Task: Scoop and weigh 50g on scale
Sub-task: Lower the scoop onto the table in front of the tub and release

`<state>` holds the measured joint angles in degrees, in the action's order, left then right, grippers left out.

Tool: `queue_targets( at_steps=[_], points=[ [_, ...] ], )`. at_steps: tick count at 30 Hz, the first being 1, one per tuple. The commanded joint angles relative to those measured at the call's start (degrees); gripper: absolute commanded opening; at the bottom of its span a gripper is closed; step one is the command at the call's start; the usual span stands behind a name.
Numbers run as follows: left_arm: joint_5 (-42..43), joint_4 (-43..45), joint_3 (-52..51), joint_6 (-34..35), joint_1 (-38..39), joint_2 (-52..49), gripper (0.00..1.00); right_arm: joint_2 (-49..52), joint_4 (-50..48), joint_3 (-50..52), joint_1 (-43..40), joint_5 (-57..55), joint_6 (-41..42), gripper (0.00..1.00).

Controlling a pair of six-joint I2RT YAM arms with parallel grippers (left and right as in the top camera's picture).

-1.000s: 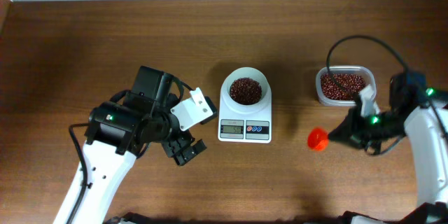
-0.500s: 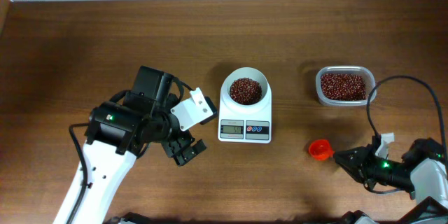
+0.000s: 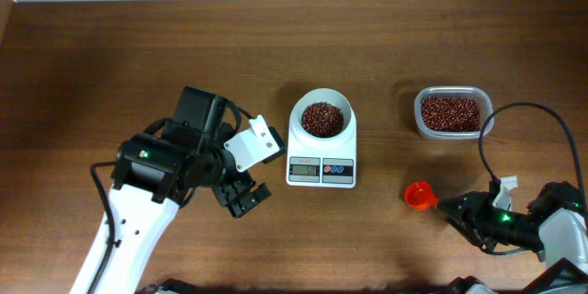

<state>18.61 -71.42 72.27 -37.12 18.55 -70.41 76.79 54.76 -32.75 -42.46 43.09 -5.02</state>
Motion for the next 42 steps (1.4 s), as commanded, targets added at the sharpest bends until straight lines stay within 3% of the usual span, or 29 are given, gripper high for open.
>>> queue_targets(
  at_steps=[1,7,8,12,13,18,30,38,42],
  points=[
    [0.02,-0.07,-0.13,-0.90,-0.35,-0.09,0.99,-0.57,-0.42,0.35,-0.37,-1.84,-0.33,0.54],
    [0.02,-0.07,-0.13,-0.90,-0.35,-0.09,0.99,-0.57,-1.68,0.35,-0.37,-2.05,0.00,0.69],
    [0.02,-0.07,-0.13,-0.90,-0.35,-0.09,0.99,-0.57,-1.73,0.35,-0.37,-3.15,1.99,0.77],
    [0.02,-0.07,-0.13,-0.90,-0.35,-0.09,0.99,-0.57,-1.75,0.35,-0.37,-6.78,9.01,0.89],
    [0.02,-0.07,-0.13,-0.90,-0.35,-0.09,0.99,-0.57,-2.56,0.35,-0.37,-6.88,11.98,1.00],
    [0.02,-0.07,-0.13,-0.90,-0.35,-0.09,0.99,-0.57,-3.39,0.35,-0.37,-8.79,26.18,0.99],
    [0.02,-0.07,-0.13,-0.90,-0.35,-0.09,0.99,-0.57,-2.51,0.35,-0.37,-9.09,48.94,0.99],
    [0.02,-0.07,-0.13,-0.90,-0.35,-0.09,0.99,-0.59,-3.89,0.35,-0.31,-4.74,47.04,0.99],
    [0.02,-0.07,-0.13,-0.90,-0.35,-0.09,0.99,-1.31,-7.80,-1.49,-0.33,-1.33,35.82,0.99]
  ],
)
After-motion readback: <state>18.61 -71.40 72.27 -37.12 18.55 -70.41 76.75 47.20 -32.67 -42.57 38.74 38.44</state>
